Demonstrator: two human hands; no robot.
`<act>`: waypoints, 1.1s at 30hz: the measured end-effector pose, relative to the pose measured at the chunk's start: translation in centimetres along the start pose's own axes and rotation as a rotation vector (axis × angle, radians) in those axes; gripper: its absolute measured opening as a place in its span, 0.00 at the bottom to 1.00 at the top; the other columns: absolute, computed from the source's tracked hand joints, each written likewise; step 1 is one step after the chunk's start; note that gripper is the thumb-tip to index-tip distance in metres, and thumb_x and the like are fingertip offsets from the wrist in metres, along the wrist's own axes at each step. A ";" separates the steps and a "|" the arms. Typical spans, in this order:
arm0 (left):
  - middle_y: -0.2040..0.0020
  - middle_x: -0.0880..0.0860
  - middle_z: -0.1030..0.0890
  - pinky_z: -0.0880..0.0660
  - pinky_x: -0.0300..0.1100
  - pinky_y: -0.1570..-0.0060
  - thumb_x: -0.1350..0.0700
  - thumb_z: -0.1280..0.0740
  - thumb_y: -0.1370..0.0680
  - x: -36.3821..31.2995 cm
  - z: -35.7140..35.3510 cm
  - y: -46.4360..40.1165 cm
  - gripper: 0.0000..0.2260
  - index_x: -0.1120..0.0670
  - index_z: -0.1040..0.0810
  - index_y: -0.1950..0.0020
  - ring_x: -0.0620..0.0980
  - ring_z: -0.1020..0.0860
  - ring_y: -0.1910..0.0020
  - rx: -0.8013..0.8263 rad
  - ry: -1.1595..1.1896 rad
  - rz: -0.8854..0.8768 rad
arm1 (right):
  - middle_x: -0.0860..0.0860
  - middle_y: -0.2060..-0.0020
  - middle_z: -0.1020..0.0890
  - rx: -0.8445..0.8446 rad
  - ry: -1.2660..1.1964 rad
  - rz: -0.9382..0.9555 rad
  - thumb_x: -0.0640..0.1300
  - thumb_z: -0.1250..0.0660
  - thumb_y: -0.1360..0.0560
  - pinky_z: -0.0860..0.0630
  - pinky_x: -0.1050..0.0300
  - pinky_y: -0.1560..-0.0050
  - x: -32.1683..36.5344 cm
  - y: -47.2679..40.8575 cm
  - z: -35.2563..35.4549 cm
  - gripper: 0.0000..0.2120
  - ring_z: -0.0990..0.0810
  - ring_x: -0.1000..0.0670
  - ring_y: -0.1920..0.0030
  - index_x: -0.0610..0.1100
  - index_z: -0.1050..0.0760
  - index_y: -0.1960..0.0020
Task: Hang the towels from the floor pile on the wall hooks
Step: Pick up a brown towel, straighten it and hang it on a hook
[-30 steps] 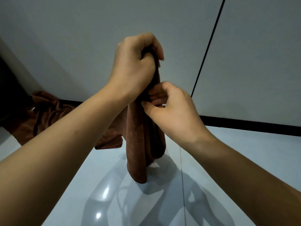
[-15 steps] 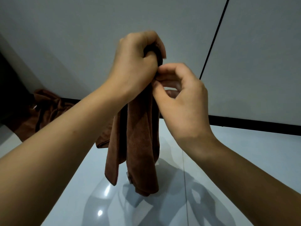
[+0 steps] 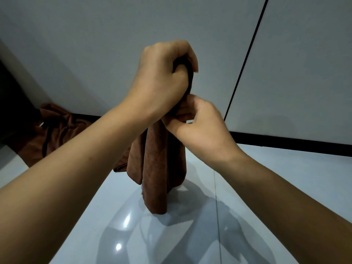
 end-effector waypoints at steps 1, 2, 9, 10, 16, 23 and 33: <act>0.69 0.44 0.24 0.34 0.27 0.69 0.66 0.48 0.36 -0.1 0.0 0.1 0.16 0.52 0.25 0.62 0.35 0.26 0.70 0.002 0.002 -0.004 | 0.55 0.58 0.19 0.029 -0.002 -0.021 0.44 0.30 0.27 0.24 0.71 0.57 -0.3 -0.1 -0.2 0.08 0.21 0.57 0.55 0.46 0.25 0.49; 0.69 0.45 0.24 0.33 0.27 0.69 0.66 0.48 0.36 -0.2 0.0 0.1 0.16 0.51 0.24 0.61 0.36 0.26 0.70 0.005 0.003 -0.006 | 0.53 0.58 0.18 0.043 0.002 -0.035 0.45 0.30 0.27 0.23 0.67 0.56 -0.7 -0.2 -0.3 0.08 0.20 0.56 0.55 0.45 0.24 0.49; 0.65 0.41 0.25 0.25 0.34 0.62 0.67 0.48 0.34 -0.9 0.9 -0.2 0.17 0.50 0.25 0.61 0.38 0.24 0.64 -0.062 0.011 -0.046 | 0.53 0.59 0.22 0.123 0.195 -0.137 0.55 0.31 0.29 0.28 0.70 0.62 -2.9 0.5 -2.4 0.13 0.22 0.55 0.56 0.45 0.25 0.56; 0.65 0.41 0.25 0.24 0.36 0.62 0.67 0.48 0.34 -1.0 1.0 -0.2 0.17 0.50 0.25 0.62 0.40 0.23 0.64 -0.077 0.020 -0.044 | 0.52 0.56 0.21 0.155 0.208 -0.161 0.56 0.31 0.29 0.26 0.68 0.57 -3.5 0.6 -2.8 0.15 0.22 0.53 0.52 0.44 0.25 0.54; 0.67 0.44 0.24 0.23 0.38 0.62 0.67 0.48 0.34 -0.7 1.9 -0.3 0.17 0.47 0.26 0.64 0.40 0.22 0.65 -0.148 0.136 0.034 | 0.50 0.43 0.22 0.339 0.059 -0.292 0.59 0.29 0.32 0.23 0.51 0.42 -8.4 1.5 -5.7 0.29 0.23 0.48 0.42 0.46 0.27 0.36; 0.67 0.43 0.24 0.21 0.39 0.58 0.66 0.45 0.30 -0.2 2.7 -0.5 0.15 0.47 0.28 0.65 0.38 0.22 0.64 -0.271 0.242 0.166 | 0.49 0.43 0.21 0.392 0.120 -0.332 0.56 0.31 0.29 0.25 0.52 0.39 -13.2 3.7 -6.1 0.24 0.24 0.49 0.41 0.46 0.26 0.37; 0.67 0.44 0.25 0.27 0.33 0.65 0.68 0.48 0.34 2.9 2.0 0.7 0.18 0.47 0.26 0.67 0.35 0.26 0.69 -0.222 0.113 0.241 | 0.51 0.47 0.23 0.567 0.916 -0.107 0.63 0.37 0.28 0.30 0.59 0.45 -15.9 4.3 -0.4 0.24 0.25 0.48 0.45 0.48 0.31 0.39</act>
Point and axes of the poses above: each hand's wrist, its own y-axis away from the middle knuckle, its own z-axis out of the back of the hand, x = y × z, the point moved 3 cm from there along -y, towards the middle knuckle
